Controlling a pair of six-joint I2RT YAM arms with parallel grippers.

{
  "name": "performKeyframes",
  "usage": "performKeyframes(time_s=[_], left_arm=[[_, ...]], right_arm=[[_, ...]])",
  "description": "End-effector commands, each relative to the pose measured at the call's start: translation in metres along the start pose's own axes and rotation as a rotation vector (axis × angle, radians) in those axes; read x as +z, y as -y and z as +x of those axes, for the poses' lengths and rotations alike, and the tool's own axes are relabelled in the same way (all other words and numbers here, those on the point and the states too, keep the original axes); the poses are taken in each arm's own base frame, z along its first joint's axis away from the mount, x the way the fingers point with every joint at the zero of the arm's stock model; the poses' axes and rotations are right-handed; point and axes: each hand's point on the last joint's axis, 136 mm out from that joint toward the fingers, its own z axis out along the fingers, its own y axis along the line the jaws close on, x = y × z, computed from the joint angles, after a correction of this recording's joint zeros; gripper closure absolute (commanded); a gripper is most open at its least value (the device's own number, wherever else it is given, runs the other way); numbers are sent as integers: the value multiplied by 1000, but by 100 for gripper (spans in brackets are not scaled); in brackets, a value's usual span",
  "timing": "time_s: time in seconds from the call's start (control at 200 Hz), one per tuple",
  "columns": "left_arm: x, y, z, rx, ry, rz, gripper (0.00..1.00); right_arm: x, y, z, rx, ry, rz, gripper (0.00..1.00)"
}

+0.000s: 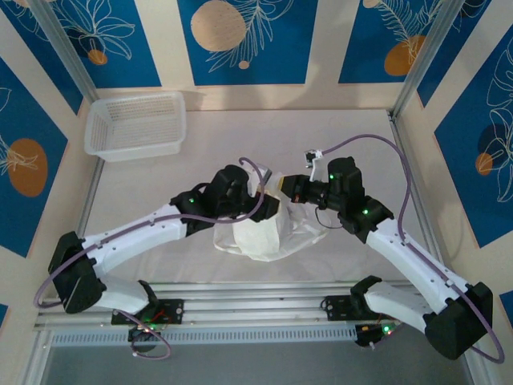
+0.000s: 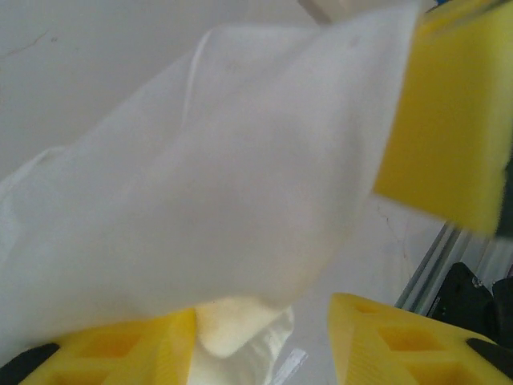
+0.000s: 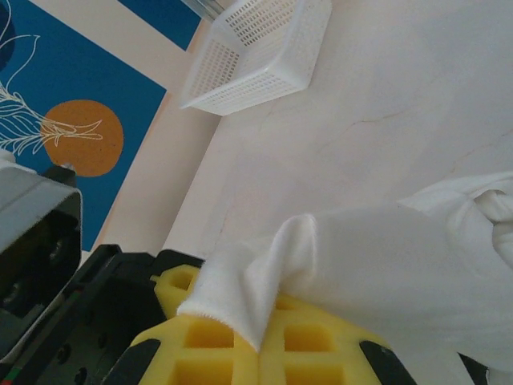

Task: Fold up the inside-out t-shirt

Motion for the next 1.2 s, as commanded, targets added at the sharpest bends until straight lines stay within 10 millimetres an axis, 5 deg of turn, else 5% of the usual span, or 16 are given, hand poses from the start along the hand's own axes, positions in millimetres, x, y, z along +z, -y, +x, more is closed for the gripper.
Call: performKeyframes(time_s=[0.0, 0.18, 0.335, 0.375, 0.47, 0.6, 0.75, 0.925, 1.065, 1.195], left_arm=[[1, 9, -25, 28, 61, 44, 50], [9, -21, -25, -17, 54, -33, 51], [-3, -8, -36, -97, 73, 142, 92], [-12, 7, -43, -123, 82, 243, 100], [-43, 48, -69, -246, 125, 588, 100], [-62, 46, -80, -353, 121, 632, 100], [-68, 36, -78, -322, 136, 547, 100], [-57, 22, -71, -342, 124, 489, 100], [-53, 25, -75, -359, 119, 525, 100], [-55, 27, -82, -365, 131, 537, 100]], right_arm=[[-7, -17, -7, 7, 10, -45, 100], [-5, -21, -5, 14, -5, -55, 100], [-4, -9, -8, 22, -2, 6, 100], [-3, 3, -9, 31, -10, 47, 100], [2, 58, -12, 120, -34, 195, 100], [8, 106, -7, 151, -103, 298, 94], [-11, 79, -16, 115, -43, 237, 71], [-51, 47, -4, 104, 139, 129, 59], [-44, 22, 24, 97, 117, -8, 56], [-22, 16, 27, 151, 82, -59, 52]])
